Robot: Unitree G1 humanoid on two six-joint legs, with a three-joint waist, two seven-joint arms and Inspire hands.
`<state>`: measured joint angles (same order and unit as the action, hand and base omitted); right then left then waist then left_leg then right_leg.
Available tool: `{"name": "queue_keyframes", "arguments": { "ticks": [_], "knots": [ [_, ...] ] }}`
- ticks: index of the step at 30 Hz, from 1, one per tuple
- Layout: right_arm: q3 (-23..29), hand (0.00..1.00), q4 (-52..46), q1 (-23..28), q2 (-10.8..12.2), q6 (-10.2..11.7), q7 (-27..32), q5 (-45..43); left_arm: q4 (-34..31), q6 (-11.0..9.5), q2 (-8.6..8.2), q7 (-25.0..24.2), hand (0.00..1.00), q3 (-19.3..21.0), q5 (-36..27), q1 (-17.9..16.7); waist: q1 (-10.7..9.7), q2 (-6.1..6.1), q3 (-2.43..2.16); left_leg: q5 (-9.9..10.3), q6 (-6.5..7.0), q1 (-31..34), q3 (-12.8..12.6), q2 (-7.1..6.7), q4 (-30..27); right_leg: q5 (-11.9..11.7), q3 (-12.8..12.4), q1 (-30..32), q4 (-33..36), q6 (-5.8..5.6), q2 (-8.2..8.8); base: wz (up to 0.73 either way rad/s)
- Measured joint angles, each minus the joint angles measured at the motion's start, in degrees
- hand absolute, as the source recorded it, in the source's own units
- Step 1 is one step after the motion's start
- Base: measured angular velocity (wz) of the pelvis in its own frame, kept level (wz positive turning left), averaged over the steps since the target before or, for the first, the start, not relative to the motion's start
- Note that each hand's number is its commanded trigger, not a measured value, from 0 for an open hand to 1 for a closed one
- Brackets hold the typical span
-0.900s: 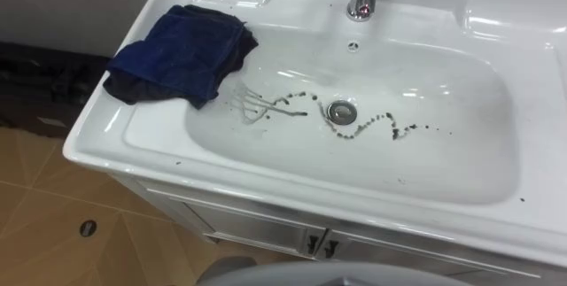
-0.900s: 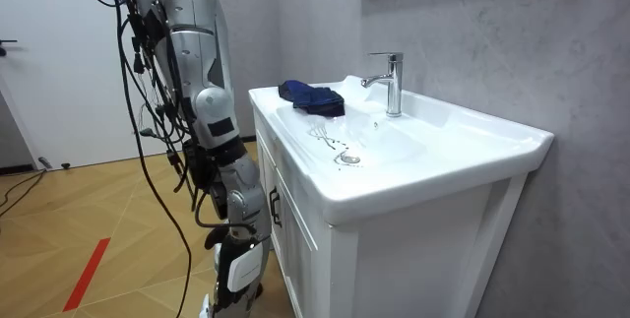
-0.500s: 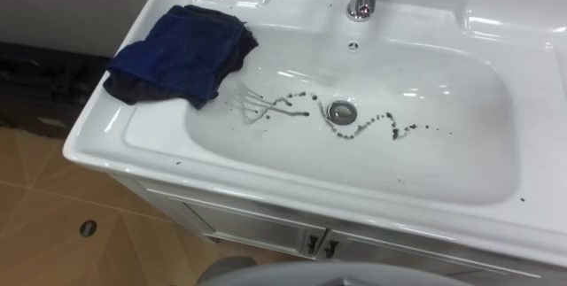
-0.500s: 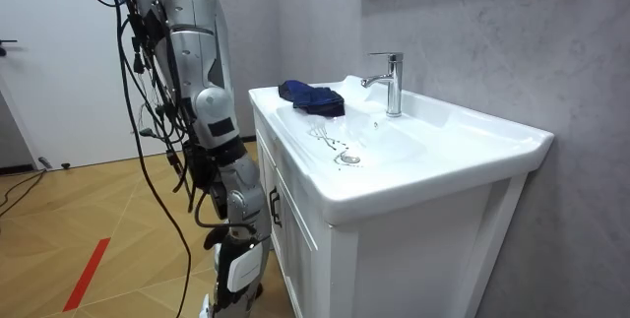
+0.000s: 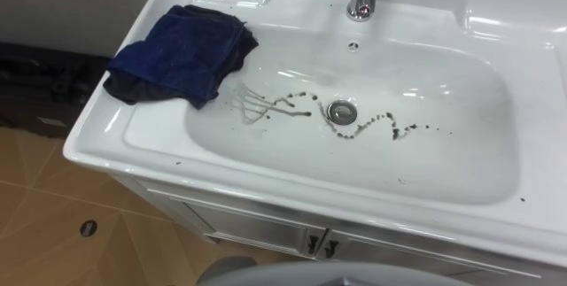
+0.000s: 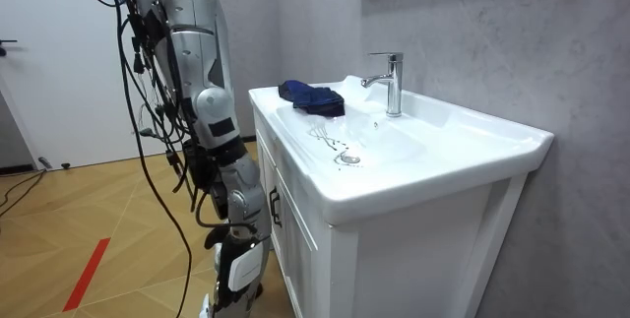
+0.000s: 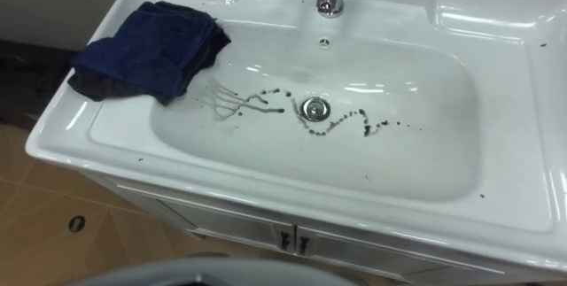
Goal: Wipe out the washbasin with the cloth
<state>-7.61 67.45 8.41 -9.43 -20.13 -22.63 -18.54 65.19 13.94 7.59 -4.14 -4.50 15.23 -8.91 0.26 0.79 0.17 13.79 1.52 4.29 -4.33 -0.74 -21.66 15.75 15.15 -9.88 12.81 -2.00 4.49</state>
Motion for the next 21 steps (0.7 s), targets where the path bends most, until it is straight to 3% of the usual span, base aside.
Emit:
{"name": "queue_keyframes", "arguments": {
  "ticks": [5, 13, 17, 21],
  "knots": [
    [-0.01, 0.00, 0.69, -0.57, 0.00, -0.10, -0.01, -0.04, 0.00, 0.90, 0.00, 0.00, 0.00, 1.75, -0.38, 0.61, 0.05, -0.02, -0.01, 0.00, -0.01, 0.12, -0.27, 0.02, -0.09, -0.01, -0.03, -0.09, -0.05, 0.02, -0.06, 0.00],
    [-0.15, 0.00, 2.68, -0.85, 0.11, -0.94, -0.04, 0.02, 0.03, 0.67, -0.07, 0.36, 0.00, 6.15, -5.97, 0.29, 0.27, -0.09, -0.02, -0.03, -0.04, 0.13, 0.48, -0.14, -0.15, -0.02, 0.80, -0.28, -0.16, 0.03, -0.03, 0.04],
    [-0.10, 0.00, 4.02, -2.12, 0.10, -1.16, 0.03, -0.02, 0.12, 0.68, 0.22, 0.57, 0.00, 6.80, -12.95, -0.45, 0.37, -0.11, -0.01, -0.02, -0.03, 0.93, 1.15, -0.14, -1.14, 0.00, 1.74, -0.19, -0.30, 0.02, -0.09, 0.08],
    [0.01, 0.00, 4.55, -3.22, 0.01, -0.95, 1.66, 0.00, 0.20, 0.66, 0.39, 2.44, 0.00, 9.29, -18.10, -0.80, 2.11, -0.10, 0.03, -0.04, 0.00, 0.97, 1.11, -0.26, -1.16, 0.03, 1.59, -0.25, -1.19, 0.02, -0.07, -0.01]
  ]
}}
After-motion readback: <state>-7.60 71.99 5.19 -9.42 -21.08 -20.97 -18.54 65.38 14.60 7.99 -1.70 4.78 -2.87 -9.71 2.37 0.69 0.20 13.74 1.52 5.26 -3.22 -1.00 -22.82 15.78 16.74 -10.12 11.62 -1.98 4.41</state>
